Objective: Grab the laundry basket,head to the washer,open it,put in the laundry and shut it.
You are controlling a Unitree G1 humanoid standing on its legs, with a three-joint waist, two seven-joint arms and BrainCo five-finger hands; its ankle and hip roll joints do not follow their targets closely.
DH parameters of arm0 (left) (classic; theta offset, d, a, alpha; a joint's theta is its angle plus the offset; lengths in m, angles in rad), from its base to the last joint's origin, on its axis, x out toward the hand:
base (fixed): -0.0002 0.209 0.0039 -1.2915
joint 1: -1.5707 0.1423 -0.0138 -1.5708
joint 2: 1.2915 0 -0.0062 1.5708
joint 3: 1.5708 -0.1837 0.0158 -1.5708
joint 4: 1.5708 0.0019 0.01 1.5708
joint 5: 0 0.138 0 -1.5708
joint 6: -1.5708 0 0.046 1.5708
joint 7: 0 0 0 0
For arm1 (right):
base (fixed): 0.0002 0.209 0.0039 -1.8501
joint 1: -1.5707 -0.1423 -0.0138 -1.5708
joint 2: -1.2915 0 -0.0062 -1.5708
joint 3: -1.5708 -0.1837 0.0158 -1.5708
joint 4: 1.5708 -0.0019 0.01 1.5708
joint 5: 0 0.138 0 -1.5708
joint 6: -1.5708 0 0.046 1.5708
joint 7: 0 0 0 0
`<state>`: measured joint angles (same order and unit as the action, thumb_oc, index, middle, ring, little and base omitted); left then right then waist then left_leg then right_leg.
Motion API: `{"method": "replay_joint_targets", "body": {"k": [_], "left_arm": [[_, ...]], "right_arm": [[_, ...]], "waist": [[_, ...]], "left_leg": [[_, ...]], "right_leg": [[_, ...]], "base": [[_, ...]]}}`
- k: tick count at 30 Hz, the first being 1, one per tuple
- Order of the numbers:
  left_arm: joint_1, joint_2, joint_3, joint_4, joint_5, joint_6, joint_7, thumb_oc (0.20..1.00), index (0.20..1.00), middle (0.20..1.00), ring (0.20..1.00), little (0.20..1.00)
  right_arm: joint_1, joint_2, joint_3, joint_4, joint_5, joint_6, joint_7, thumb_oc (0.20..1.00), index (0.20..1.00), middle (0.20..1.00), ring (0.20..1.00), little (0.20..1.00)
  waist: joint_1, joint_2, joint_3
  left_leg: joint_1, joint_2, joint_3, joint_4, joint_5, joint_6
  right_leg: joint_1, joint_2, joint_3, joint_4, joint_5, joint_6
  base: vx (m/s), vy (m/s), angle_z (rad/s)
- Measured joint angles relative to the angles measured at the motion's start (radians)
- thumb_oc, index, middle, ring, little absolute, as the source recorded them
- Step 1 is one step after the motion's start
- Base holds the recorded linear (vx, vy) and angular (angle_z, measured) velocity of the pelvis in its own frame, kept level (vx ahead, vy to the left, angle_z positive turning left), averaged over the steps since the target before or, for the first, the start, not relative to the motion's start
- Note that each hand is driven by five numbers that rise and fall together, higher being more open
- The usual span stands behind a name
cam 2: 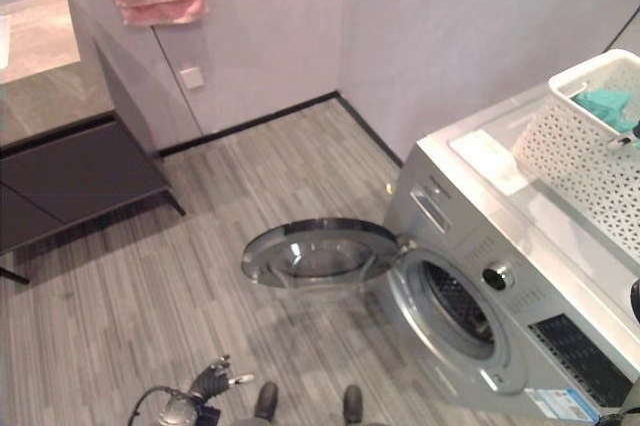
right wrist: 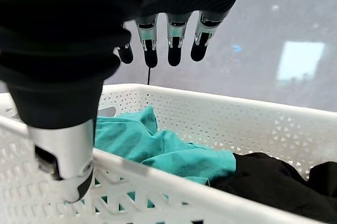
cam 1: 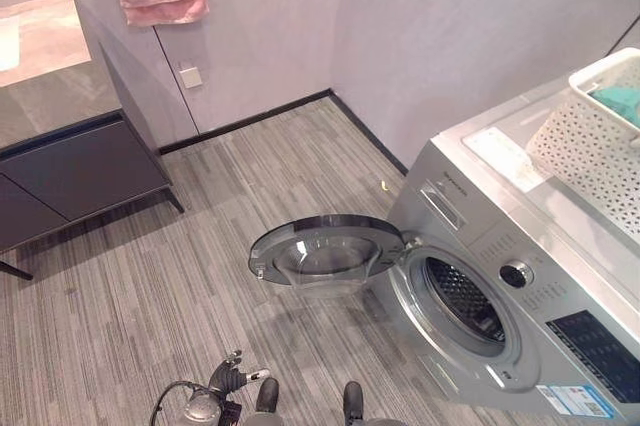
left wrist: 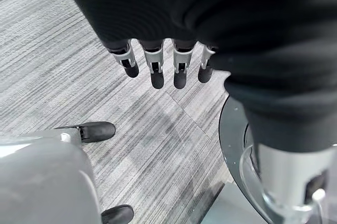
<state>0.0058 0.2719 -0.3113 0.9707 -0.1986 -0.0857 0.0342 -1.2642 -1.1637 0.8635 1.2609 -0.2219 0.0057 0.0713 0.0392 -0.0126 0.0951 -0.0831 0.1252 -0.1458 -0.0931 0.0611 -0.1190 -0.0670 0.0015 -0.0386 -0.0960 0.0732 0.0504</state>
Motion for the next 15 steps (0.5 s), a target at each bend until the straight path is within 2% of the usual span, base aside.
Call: {"method": "replay_joint_targets", "body": {"k": [11, 15], "left_arm": [[0.025, 0.001, 0.005, -0.006, -0.001, -0.001, -0.002, 1.0, 1.0, 1.0, 1.0, 1.0], [0.009, 0.0, 0.003, 0.022, -0.001, -0.002, -0.001, 1.0, 1.0, 1.0, 1.0, 1.0]], "right_arm": [[0.039, 0.009, 0.0, 0.011, 0.001, 0.0, 0.04, 1.0, 1.0, 1.0, 1.0, 1.0], [0.032, 0.004, -0.007, -0.075, 0.055, -0.003, 0.041, 1.0, 1.0, 1.0, 1.0, 1.0]], "waist": [[0.002, -0.013, 0.016], [-0.002, -0.025, 0.024]], "left_leg": [[-0.021, 0.004, -0.029, 0.0, 0.004, -0.006], [-0.021, 0.005, -0.03, 0.0, 0.004, -0.006]], "right_leg": [[-0.008, 0.004, -0.026, 0.0, -0.005, -0.005], [-0.009, 0.004, -0.025, 0.008, -0.005, -0.006]], "base": [[0.04, -0.042, 0.07], [0.06, 0.0, 0.0]]}}
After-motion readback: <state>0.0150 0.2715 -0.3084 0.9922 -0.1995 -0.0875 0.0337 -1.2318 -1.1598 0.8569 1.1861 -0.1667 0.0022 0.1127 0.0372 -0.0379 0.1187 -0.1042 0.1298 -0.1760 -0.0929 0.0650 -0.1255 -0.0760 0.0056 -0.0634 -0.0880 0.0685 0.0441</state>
